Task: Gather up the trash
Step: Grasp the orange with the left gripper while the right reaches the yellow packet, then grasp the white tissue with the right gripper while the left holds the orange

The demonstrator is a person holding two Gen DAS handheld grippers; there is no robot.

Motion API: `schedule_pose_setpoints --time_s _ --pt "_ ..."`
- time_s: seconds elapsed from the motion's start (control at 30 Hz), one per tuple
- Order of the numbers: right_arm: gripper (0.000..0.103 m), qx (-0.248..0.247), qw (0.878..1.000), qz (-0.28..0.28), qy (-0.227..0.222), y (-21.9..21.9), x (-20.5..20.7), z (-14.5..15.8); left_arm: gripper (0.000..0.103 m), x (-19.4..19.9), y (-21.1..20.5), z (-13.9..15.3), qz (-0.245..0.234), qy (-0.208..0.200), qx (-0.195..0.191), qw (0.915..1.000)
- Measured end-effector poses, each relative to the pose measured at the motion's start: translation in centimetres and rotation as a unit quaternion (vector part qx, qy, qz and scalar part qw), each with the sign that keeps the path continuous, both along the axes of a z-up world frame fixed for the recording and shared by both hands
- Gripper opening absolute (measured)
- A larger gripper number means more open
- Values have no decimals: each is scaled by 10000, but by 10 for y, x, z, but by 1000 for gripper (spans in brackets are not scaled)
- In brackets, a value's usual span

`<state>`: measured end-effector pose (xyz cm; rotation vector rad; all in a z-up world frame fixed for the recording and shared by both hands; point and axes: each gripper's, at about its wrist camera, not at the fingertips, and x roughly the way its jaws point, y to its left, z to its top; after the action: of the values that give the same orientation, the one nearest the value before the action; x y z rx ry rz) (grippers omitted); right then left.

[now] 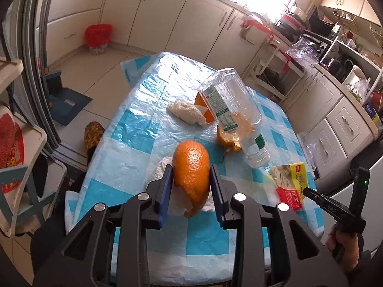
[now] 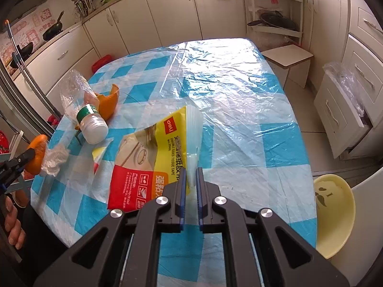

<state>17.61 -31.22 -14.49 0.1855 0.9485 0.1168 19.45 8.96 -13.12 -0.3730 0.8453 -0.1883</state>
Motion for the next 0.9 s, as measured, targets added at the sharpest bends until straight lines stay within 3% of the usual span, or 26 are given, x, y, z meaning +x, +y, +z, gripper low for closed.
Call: schedule_pose_setpoints --time_s 0.13,0.17,0.2,0.27,0.4,0.43,0.5,0.57,0.6,0.77,0.9 --pt "10 45 10000 9 21 -1 -1 0 38 -1 -3 -4 8 66 144 9999" --pt "15 73 10000 22 55 0 -1 -2 46 0 -4 -3 33 52 241 9997" --pt "27 69 9999 4 93 0 0 -3 48 0 -5 -1 42 47 331 9994" --pt "41 132 9999 -8 103 0 0 -4 55 1 -7 1 19 25 496 9988" --pt "49 173 9998 37 59 3 -1 -3 60 0 -17 3 -93 9 959 9953" --pt "49 203 9998 53 72 4 -1 -4 59 0 -21 1 -122 16 1100 9939" --pt "49 201 9997 107 102 7 -1 -7 36 2 -27 -5 -209 102 1267 9917" --pt "42 79 9998 141 75 11 -1 -8 24 1 -27 -7 -245 129 1144 9931" --pt "32 7 9998 156 84 13 -1 -8 22 0 -27 -5 -239 96 1097 9936" --pt "11 5 9999 120 118 9 1 -10 20 -1 -23 10 -274 11 792 9965" --pt "11 2 9999 92 133 7 0 -10 20 0 -10 16 -188 49 157 9997"
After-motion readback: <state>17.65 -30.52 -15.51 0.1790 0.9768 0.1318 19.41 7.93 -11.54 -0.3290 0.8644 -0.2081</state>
